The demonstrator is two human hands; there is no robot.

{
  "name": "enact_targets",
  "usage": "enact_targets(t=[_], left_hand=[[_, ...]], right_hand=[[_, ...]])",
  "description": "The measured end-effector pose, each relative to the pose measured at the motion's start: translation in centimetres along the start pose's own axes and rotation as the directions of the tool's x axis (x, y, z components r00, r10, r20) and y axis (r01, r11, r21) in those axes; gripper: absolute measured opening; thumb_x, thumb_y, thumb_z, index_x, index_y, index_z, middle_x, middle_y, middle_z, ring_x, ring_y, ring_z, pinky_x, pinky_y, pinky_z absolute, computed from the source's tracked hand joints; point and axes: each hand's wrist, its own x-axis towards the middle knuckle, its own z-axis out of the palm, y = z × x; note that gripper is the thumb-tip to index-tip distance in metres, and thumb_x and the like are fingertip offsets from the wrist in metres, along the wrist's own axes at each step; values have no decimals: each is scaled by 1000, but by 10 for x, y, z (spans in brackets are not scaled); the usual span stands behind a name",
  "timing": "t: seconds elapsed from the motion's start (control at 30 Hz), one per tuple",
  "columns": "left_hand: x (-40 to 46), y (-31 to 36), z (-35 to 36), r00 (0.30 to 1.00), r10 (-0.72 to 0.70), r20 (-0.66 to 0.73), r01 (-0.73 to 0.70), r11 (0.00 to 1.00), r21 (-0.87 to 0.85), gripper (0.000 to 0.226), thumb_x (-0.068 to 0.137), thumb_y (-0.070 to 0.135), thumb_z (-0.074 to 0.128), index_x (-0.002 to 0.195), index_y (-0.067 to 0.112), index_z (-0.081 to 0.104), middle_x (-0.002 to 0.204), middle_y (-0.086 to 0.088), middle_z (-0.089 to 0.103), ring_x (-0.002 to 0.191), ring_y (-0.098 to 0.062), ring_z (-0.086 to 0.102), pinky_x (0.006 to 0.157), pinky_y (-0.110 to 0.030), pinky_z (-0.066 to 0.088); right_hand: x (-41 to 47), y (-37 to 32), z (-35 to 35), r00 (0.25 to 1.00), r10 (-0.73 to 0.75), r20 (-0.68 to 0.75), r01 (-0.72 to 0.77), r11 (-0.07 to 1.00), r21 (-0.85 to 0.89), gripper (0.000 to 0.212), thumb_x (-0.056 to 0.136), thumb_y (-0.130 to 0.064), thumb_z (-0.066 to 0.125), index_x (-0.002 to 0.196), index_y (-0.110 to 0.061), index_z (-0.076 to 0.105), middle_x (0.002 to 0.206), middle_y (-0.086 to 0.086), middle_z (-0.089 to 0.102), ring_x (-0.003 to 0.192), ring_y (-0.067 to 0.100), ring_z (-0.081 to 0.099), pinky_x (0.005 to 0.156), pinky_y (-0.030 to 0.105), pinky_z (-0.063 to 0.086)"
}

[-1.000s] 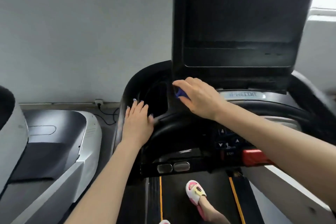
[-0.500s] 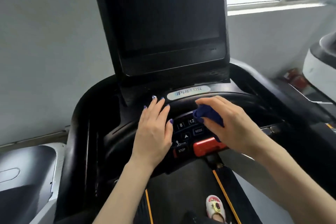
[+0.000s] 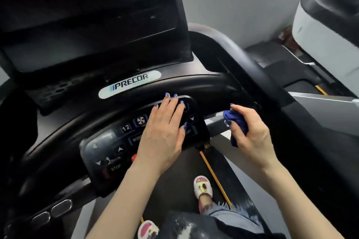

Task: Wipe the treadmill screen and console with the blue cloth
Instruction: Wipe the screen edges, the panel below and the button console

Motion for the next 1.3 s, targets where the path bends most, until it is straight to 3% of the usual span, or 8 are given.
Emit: enact_targets(t=[0.13,0.27,0.4,0.57,0.77,0.93,1.17,1.3], left_hand=[[20,3,14,999,-14,46,11,997,79,60,98,33,34,148,2,40,159,-15,33,151,-29,23,122,-44,16],[31,0,25,995,-47,90,32,987,158,62,99,37,32,149,1,39,159,-17,32,150,-31,22,121,-49,19],[32,-5,29,991,-51,124,27,982,188,63,100,39,30,151,2,35,160,-15,30,151,-29,21,121,-50,18],[33,-5,29,993,-51,104,33,985,167,63,99,39,32,150,1,37,157,-16,35,149,-29,26,122,-49,18],[36,6,35,991,-90,101,69,978,196,66,98,42,35,148,0,39,156,-21,35,149,-34,26,121,-55,16],[45,8,36,989,-35,141,2,975,224,66,97,42,31,150,4,37,159,-17,32,151,-30,22,121,-56,12],[44,9,41,988,-33,151,-8,965,264,66,95,43,34,151,6,38,157,-19,34,149,-34,25,119,-62,17],[44,6,40,988,-20,154,-22,963,267,66,96,42,33,151,7,37,157,-18,34,149,-34,25,118,-61,18]], right_hand=[[14,29,35,994,-108,-28,108,994,-8,35,90,-12,60,125,-4,59,121,6,60,114,20,56,102,36,45],[11,54,75,991,-117,-67,111,989,-93,34,95,-20,55,125,-6,62,130,12,58,120,26,54,104,42,42],[2,89,77,942,-329,61,334,910,-247,28,94,-18,53,119,-14,65,134,13,57,123,28,53,109,44,32],[28,85,79,990,-18,-137,-15,971,-238,29,96,-23,46,110,-13,69,123,6,64,119,22,57,116,50,24],[4,105,55,968,-233,96,247,953,-174,32,101,-23,45,123,-8,63,132,12,56,125,28,51,114,47,30],[35,88,72,998,34,-51,-45,966,-253,37,99,-26,39,119,-10,66,127,8,62,123,25,54,116,48,27],[-2,112,47,973,-192,125,211,963,-169,32,102,-26,42,130,-13,52,137,11,51,130,26,45,118,39,24],[41,107,51,998,57,0,-56,982,-183,37,99,-24,37,124,-8,60,130,12,58,128,26,48,120,46,19]])
